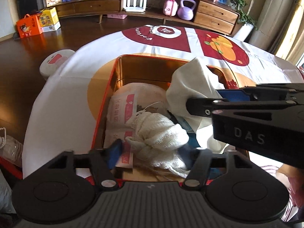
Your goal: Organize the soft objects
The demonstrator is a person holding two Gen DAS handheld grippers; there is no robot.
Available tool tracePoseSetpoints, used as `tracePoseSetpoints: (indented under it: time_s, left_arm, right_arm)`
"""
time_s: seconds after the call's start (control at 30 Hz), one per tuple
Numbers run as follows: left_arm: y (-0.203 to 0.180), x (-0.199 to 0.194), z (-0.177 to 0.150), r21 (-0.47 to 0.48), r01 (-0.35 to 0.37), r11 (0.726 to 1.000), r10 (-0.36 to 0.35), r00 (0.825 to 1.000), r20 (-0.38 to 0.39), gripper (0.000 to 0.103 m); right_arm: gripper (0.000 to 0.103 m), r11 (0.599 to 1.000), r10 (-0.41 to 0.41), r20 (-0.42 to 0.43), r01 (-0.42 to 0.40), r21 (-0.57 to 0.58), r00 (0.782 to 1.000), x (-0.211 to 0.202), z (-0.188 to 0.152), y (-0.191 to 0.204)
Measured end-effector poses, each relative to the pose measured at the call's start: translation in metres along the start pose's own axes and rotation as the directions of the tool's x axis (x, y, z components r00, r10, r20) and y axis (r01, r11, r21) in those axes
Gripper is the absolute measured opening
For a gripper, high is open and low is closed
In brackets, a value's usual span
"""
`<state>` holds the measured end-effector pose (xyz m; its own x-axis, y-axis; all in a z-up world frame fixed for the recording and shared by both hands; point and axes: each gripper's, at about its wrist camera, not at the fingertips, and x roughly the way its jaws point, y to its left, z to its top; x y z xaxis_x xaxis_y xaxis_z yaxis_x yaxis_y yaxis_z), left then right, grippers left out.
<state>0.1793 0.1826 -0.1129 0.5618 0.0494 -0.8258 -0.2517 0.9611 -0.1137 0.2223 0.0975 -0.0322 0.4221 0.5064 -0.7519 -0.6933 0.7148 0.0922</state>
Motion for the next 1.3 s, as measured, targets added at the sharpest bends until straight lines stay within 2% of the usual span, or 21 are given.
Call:
tracePoseSetpoints:
  time_s: [0.1,0.3,0.5,0.6,0.83,0.93,1.13,1.2,1.27,1.3]
  left_arm:
    - [0.004,-0.002,-0.002,-0.025,0.023,0.999,-0.023,1.0,0.0,0.069]
    - [0.004,-0.012,-0.005,-0.026,0.02,0.999,-0.02,1.0,0.013,0.069]
    - [0.003,-0.029,-0.008,-0.026,0.003,1.0,-0.002,0.998,0.068,0.07]
    - [0.003,-0.038,-0.009,-0.023,-0.003,1.0,0.005,0.996,0.093,0.077]
    - [0.002,-0.062,-0.014,-0.015,0.006,1.0,-0.004,0.989,0.146,0.077]
    - [0.0,-0.073,-0.018,0.002,0.005,1.0,-0.005,0.983,0.185,0.085]
    - [-0.008,-0.091,-0.022,0.027,-0.007,1.0,0.0,0.971,0.24,0.089]
    - [-0.011,-0.098,-0.024,0.035,-0.008,0.999,-0.002,0.966,0.257,0.093]
    - [-0.012,-0.103,-0.027,0.044,0.003,0.999,-0.015,0.961,0.275,0.102]
    - [-0.014,-0.106,-0.029,0.046,0.007,0.999,-0.02,0.958,0.286,0.102]
  right_arm:
    - [0.036,1.0,0.003,-0.001,-0.003,0.005,1.0,-0.004,0.0,0.001]
    - [0.042,1.0,0.007,0.012,-0.007,0.016,1.0,-0.019,-0.002,0.002]
    - [0.053,1.0,0.021,0.043,-0.022,0.021,0.999,-0.041,-0.004,0.001]
    - [0.058,0.999,0.033,0.064,-0.035,0.026,0.997,-0.053,-0.005,0.0]
    - [0.069,0.997,0.052,0.119,-0.057,0.044,0.992,-0.083,-0.012,-0.005]
    - [0.075,0.997,0.056,0.144,-0.062,0.038,0.988,-0.096,-0.017,-0.005]
    - [0.088,0.998,0.055,0.21,-0.06,0.014,0.976,-0.121,-0.03,-0.007]
    - [0.092,0.998,0.055,0.225,-0.06,0.014,0.973,-0.128,-0.034,-0.009]
    - [0.099,0.998,0.058,0.24,-0.065,0.02,0.969,-0.134,-0.04,-0.011]
    - [0.101,0.998,0.055,0.247,-0.063,0.024,0.967,-0.137,-0.043,-0.013]
